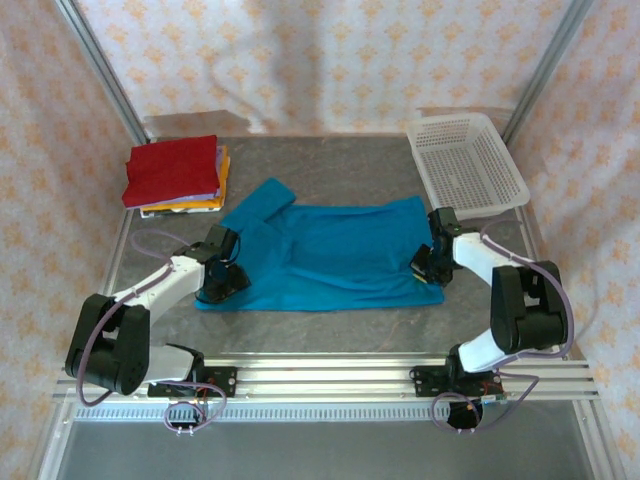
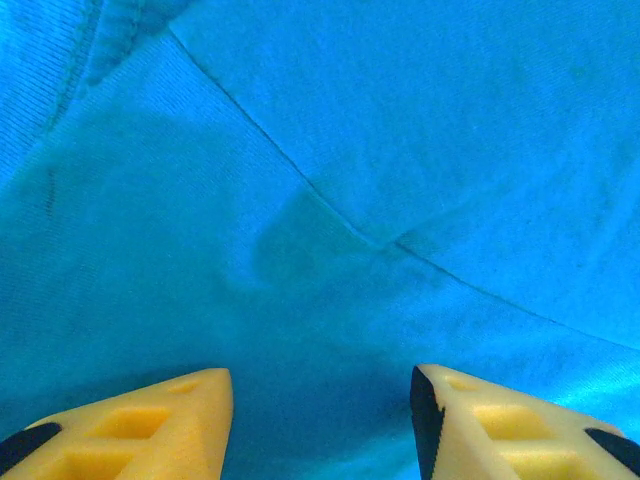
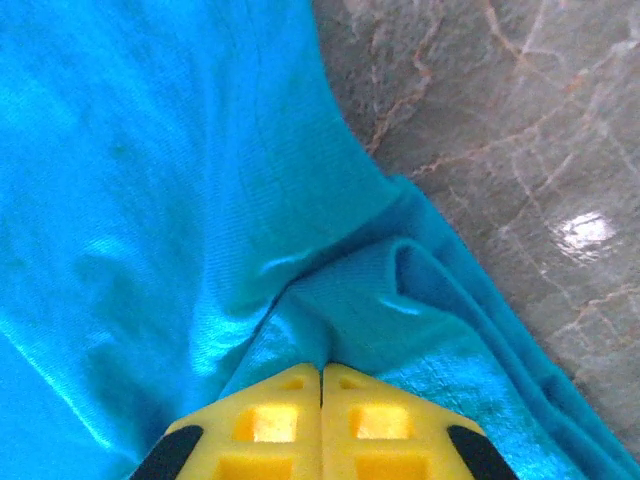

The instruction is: Fold and stack the t-shirts

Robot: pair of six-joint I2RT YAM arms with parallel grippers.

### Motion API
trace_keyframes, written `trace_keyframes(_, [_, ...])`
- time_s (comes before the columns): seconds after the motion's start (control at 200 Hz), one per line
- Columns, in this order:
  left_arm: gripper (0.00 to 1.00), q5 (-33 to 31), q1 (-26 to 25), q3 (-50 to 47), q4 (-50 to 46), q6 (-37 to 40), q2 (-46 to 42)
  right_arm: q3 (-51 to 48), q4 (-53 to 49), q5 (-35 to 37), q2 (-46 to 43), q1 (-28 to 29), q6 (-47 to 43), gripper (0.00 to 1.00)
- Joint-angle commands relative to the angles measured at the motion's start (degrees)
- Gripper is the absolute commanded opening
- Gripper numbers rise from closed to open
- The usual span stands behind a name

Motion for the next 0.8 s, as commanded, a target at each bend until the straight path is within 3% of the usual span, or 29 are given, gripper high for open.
trace_keyframes(0.0, [0.52, -1.2, -0.4, -0.7, 0.2, 1.2, 0.6, 1.1, -1.7, 3.1, -3.3, -0.2, 0.5, 0.01])
trace_keyframes(0.21, [0.52, -1.4, -0.4, -2.6, 1.4, 1.1, 1.9, -1.8, -3.8, 10.2, -6.2, -0.4, 3.0, 0.00])
trace_keyframes(0.405, [0.53, -1.4, -0.5, -4.0, 2.1, 1.2, 3.6, -4.7, -1.8, 8.1, -2.8, -0.4, 4.4, 0.00])
trace_keyframes(0.796, [0.53, -1.4, -0.5, -8.0, 0.4, -1.4, -3.7, -11.6, -2.7, 5.8, -11.6, -0.4, 7.1, 0.31])
